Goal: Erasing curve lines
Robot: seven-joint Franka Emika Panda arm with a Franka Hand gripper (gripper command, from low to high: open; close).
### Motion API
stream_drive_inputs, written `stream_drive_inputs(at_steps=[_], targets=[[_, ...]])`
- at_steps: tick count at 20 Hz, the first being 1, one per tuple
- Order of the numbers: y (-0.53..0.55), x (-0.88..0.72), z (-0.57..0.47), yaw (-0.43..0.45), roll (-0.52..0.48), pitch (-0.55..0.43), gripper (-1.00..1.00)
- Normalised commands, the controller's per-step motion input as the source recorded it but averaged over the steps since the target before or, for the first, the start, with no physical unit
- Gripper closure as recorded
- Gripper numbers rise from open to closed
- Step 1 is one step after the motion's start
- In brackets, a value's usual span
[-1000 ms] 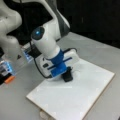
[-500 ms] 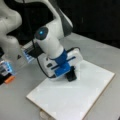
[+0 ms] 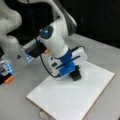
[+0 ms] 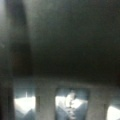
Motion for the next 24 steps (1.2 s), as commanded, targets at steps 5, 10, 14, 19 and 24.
stream_drive_inputs(at_steps=[5, 10, 14, 19, 24], targets=[[0.42, -0.04, -0.54, -0.358, 0.011, -0.178, 1.0], [0.47, 0.04, -0.55, -0.345, 0.024, -0.177, 1.0], [0.49, 0.06, -0.56, -0.329, 0.03, -0.173, 1.0], [0.51, 0.08, -0.61, -0.351, 0.035, -0.194, 1.0], [0.49, 0.08, -0.66, -0.387, 0.029, -0.194, 1.0]])
